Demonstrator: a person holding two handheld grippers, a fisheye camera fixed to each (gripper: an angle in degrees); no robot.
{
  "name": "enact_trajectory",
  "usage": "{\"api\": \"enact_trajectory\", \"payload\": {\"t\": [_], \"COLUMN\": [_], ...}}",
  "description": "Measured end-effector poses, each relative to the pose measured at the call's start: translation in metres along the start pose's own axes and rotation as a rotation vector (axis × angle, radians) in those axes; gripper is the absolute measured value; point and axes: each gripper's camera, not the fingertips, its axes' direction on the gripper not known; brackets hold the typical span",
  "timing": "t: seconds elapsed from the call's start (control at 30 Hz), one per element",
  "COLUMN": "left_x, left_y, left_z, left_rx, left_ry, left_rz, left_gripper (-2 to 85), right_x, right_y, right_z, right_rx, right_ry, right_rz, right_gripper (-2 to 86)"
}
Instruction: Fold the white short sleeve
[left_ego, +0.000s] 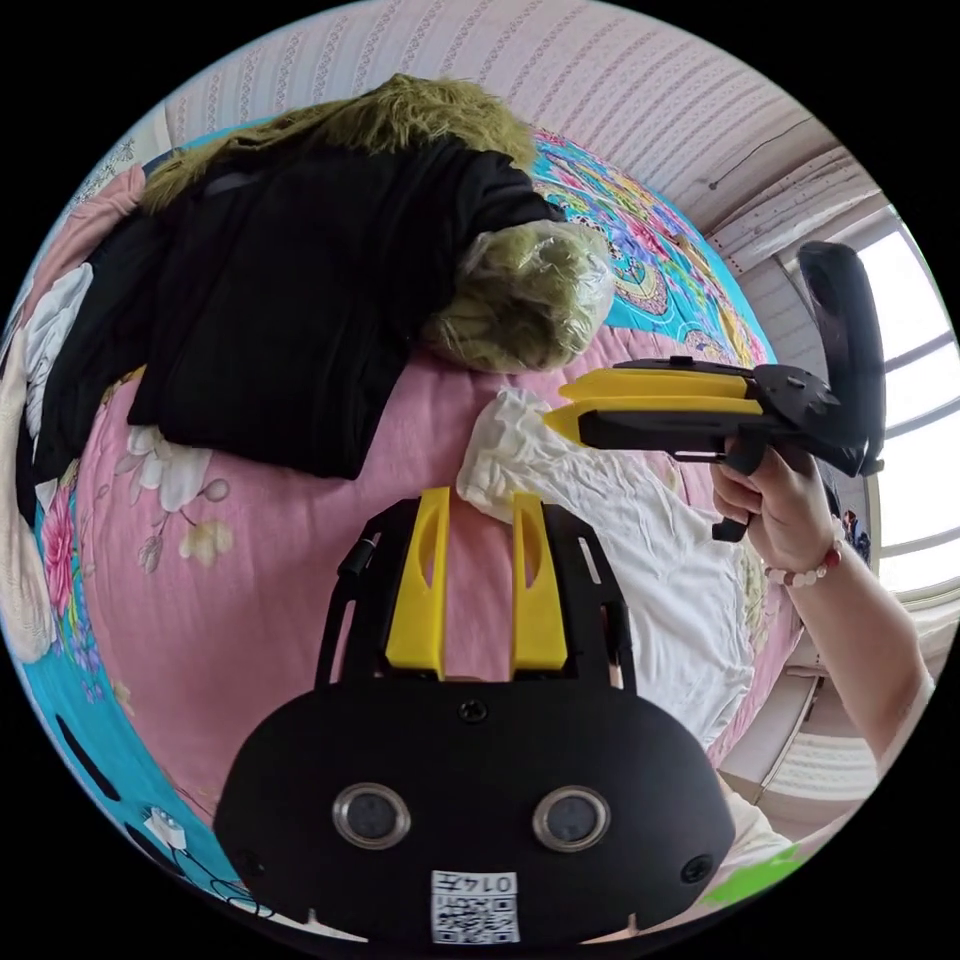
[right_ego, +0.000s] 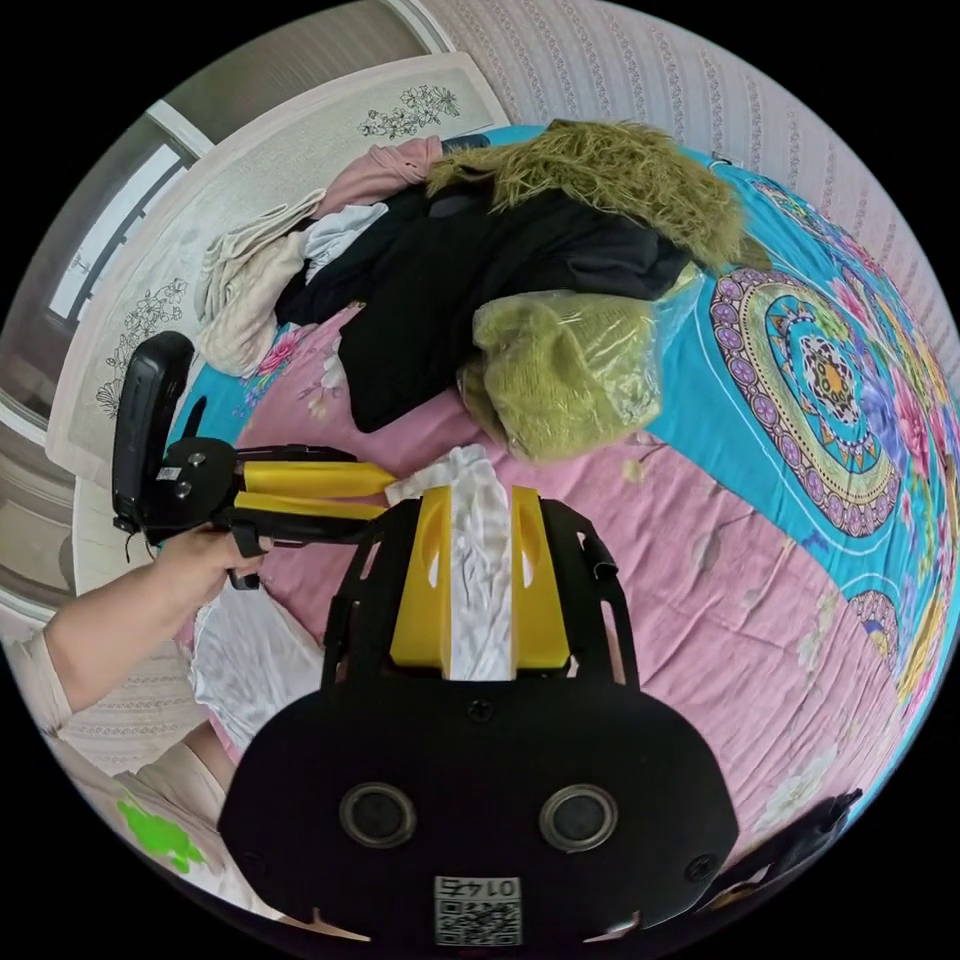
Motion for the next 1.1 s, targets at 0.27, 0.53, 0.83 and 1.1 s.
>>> {"api": "enact_trajectory", "payload": {"t": [0.27,0.53,0.83,1.1], "left_x": [-0.025,-0.001,0.067,0.099], "left_y": [0.012,0.06,0.161,0.22], "left_z": [0.0,-0.047,-0.083,-0.063], "left_rx": [0.017,0.203,0.309,0.273], "left_ry": [0.117,0.147,0.049,-0.035], "left_rz": [-0.046,0.142,0.522,0.665], "left_gripper": [0.3,-0.9,-0.9,-0.9], "right_x": [-0.015,-0.02,-0.083,-0.118], "right_y": [-0.029,0.001,0.118,0.205], "right_z": [0.027,-0.033,-0.077,-0.032], "right_rx": [-0.103,0.061,0.177,-0.003], "right_ry": [0.05,-0.069,-0.085,0.007], "right_rz": [-0.043,-0.083,-0.194,-0.133], "right_gripper": [2.5,0.8,1.2,5.3]}}
